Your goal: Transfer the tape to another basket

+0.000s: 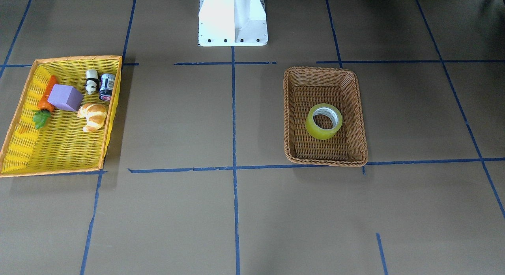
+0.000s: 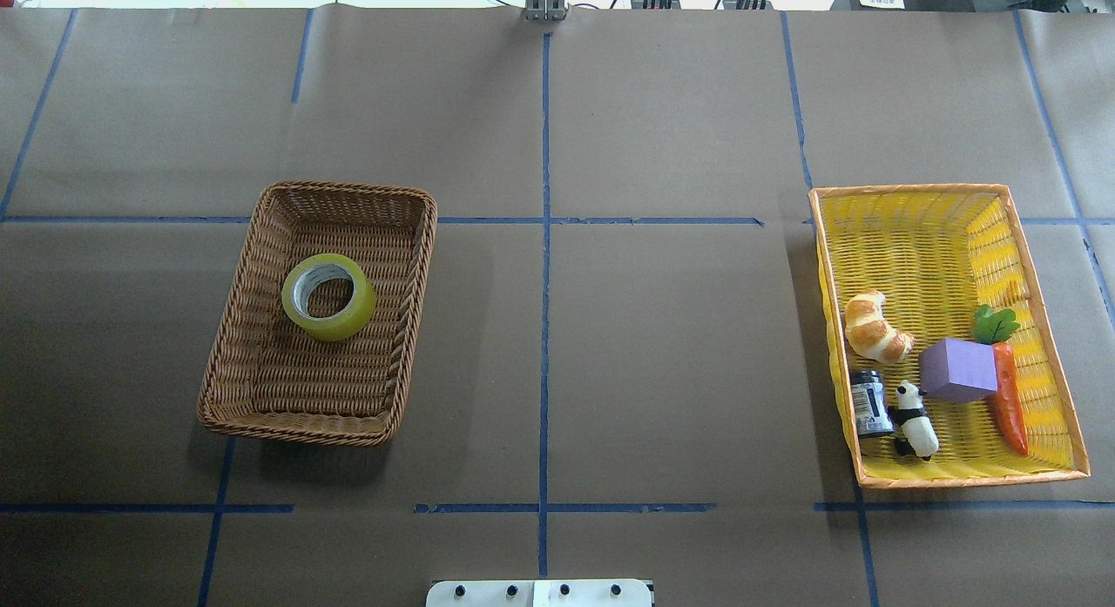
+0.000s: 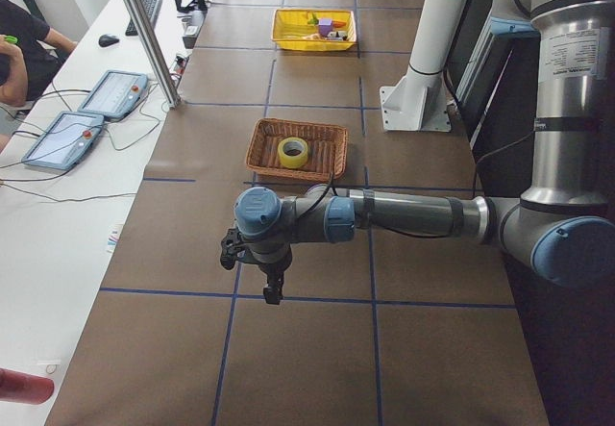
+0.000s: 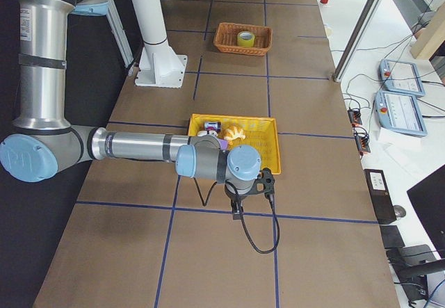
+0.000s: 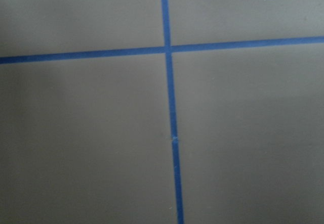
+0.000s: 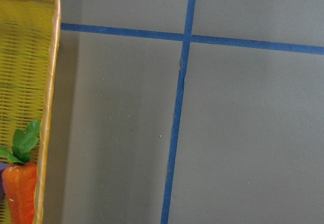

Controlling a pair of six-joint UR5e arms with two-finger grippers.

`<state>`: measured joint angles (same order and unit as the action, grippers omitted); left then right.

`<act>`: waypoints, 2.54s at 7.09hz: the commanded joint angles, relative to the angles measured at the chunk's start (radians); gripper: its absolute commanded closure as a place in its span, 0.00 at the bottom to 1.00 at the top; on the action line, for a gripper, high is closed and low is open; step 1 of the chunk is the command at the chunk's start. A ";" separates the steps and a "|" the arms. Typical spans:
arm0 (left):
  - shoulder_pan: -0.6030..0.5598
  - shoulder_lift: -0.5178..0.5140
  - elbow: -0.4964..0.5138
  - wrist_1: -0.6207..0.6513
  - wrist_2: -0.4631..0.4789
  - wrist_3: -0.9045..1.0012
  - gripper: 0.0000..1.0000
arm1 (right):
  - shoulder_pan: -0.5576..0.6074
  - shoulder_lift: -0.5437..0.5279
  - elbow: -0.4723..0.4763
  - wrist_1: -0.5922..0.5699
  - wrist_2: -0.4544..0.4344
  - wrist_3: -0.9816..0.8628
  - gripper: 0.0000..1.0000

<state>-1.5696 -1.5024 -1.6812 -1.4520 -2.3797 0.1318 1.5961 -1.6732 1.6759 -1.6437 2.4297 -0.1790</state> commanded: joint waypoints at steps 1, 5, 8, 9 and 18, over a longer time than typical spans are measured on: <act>-0.007 0.045 0.027 -0.052 -0.004 0.015 0.00 | 0.005 0.013 0.002 0.001 0.000 0.021 0.00; -0.007 0.034 0.021 -0.060 -0.004 0.006 0.00 | 0.012 0.023 0.001 0.001 0.000 0.069 0.00; -0.009 0.034 0.020 -0.060 -0.004 0.008 0.00 | 0.018 0.021 -0.001 0.001 -0.009 0.069 0.00; -0.009 0.031 0.020 -0.060 -0.004 0.008 0.00 | 0.025 0.021 -0.001 0.002 -0.009 0.069 0.00; -0.010 0.031 0.014 -0.060 -0.006 0.006 0.00 | 0.039 0.018 -0.045 0.090 -0.027 0.147 0.00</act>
<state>-1.5794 -1.4731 -1.6664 -1.5125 -2.3842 0.1381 1.6352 -1.6540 1.6222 -1.5307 2.4009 -0.0255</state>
